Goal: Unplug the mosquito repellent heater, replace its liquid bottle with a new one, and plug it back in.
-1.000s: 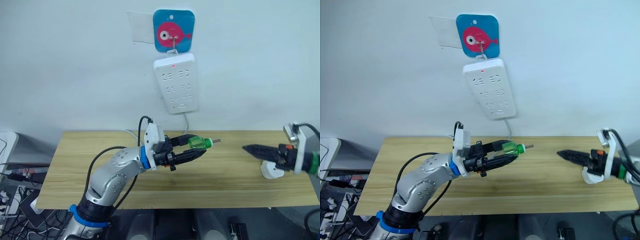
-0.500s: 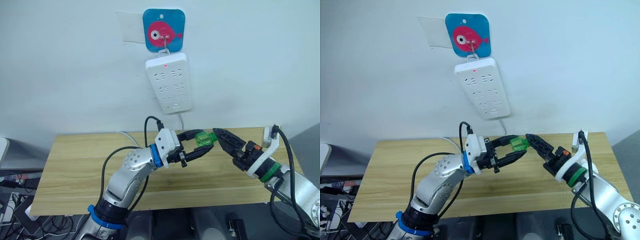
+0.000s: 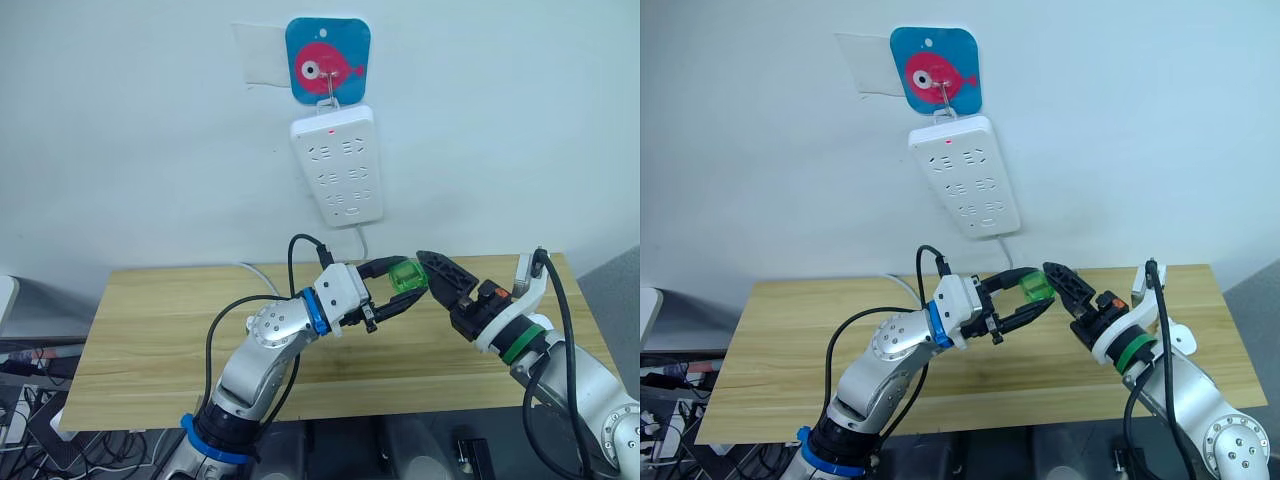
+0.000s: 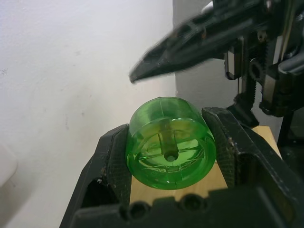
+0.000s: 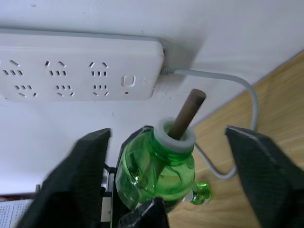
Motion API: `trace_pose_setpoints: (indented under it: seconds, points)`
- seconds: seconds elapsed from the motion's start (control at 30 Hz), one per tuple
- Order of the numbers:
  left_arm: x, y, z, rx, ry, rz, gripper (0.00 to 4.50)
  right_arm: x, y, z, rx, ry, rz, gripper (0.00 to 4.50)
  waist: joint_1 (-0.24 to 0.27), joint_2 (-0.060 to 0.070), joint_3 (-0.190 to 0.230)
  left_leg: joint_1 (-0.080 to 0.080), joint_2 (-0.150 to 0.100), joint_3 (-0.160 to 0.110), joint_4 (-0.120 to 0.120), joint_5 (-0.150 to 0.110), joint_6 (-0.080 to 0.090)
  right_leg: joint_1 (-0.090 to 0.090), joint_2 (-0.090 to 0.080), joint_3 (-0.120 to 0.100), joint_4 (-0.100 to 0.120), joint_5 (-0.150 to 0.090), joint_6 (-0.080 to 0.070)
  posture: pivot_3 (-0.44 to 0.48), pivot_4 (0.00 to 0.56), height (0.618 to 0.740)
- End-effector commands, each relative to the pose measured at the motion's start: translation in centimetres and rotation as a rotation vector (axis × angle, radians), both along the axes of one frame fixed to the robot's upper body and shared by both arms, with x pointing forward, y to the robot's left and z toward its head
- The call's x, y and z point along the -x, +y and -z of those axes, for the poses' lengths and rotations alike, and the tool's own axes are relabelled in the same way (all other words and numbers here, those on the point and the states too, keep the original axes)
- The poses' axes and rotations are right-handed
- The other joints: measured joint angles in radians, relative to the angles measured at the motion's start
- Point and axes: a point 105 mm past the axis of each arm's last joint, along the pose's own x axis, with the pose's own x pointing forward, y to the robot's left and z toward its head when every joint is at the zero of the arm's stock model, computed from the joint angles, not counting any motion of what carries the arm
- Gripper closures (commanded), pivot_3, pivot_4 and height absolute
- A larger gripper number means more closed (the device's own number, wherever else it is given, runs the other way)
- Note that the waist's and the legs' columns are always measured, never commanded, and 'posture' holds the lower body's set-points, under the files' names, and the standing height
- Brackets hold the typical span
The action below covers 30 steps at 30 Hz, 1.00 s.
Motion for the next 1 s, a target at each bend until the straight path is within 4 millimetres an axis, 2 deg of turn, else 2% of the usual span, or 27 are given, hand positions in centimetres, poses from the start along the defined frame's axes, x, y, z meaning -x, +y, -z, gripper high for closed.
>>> trace_pose_setpoints:
  seconds: [0.03, 0.17, 0.2, 0.53, 0.6, 0.77, 0.9, 1.0]
  points:
    - [1.1, -0.4, -1.3, 0.035, -0.046, 0.037, 2.23, 0.4, 0.3, -0.8, -0.024, -0.024, -0.016, 1.98, 0.0, 0.0, 0.0, 0.0, 0.0, 0.0, 0.0, 0.0, 0.0, 0.0, 0.0, 0.0, 0.0, 0.0, 0.0, -0.143, 0.286, 0.74]
    - [1.2, -0.5, -1.3, 0.036, -0.042, 0.043, 2.23, 0.5, 0.4, -0.5, -0.035, -0.004, -0.008, 3.44, 0.0, 0.0, 0.0, 0.0, 0.0, 0.0, 0.0, 0.0, 0.0, 0.0, 0.0, 0.0, 0.0, 0.0, 0.0, -0.139, 0.278, 0.74]
    - [1.2, -0.5, -1.2, 0.035, -0.043, 0.043, 2.23, 0.5, 0.4, -0.5, -0.038, -0.004, -0.007, 3.68, 0.0, 0.0, 0.0, 0.0, 0.0, 0.0, 0.0, 0.0, 0.0, 0.0, 0.0, 0.0, 0.0, 0.0, 0.0, -0.139, 0.278, 0.74]
    - [1.2, -0.5, -1.4, 0.035, -0.055, 0.044, 2.23, 0.8, 1.3, -1.2, -0.062, -0.044, -0.05, 3.7, 0.0, 0.0, 0.0, 0.0, 0.0, 0.0, 0.0, 0.0, 0.0, 0.0, 0.0, 0.0, 0.0, 0.0, 0.0, -0.132, 0.266, 0.74]
    - [1.3, -0.4, -1.4, 0.034, -0.049, 0.059, 1.51, 0.6, 1.1, -1.2, -0.064, -0.041, -0.04, 3.7, 0.001, 0.0, 0.0, 0.0, 0.0, 0.0, 0.0, 0.0, 0.0, 0.0, 0.0, 0.0, 0.0, 0.0, 0.0, -0.129, 0.264, 0.74]
    - [0.9, 0.0, -1.3, 0.014, -0.06, 0.041, 0.12, 0.1, 0.2, -0.8, -0.056, -0.025, -0.01, 3.7, 0.001, 0.001, 0.0, 0.0, 0.0, 0.0, 0.0, 0.0, 0.0, 0.0, 0.0, 0.0, 0.0, 0.0, 0.0, -0.126, 0.264, 0.74]
    - [0.7, 0.5, -1.9, 0.012, -0.076, 0.026, 0.02, -0.6, -1.1, -0.2, -0.004, -0.014, 0.012, 3.7, 0.001, 0.001, 0.0, 0.0, 0.0, 0.0, 0.0, 0.0, 0.0, 0.0, 0.0, 0.0, 0.0, 0.0, 0.0, -0.124, 0.266, 0.74]
    - [1.4, 1.0, -2.6, -0.01, -0.111, 0.058, 0.02, -2.2, -4.3, 1.1, 0.238, -0.012, 0.025, 3.7, 0.001, 0.001, 0.0, 0.0, 0.0, 0.001, 0.0, 0.0, 0.0, 0.0, 0.0, 0.0, 0.0, 0.0, 0.0, -0.121, 0.271, 0.74]
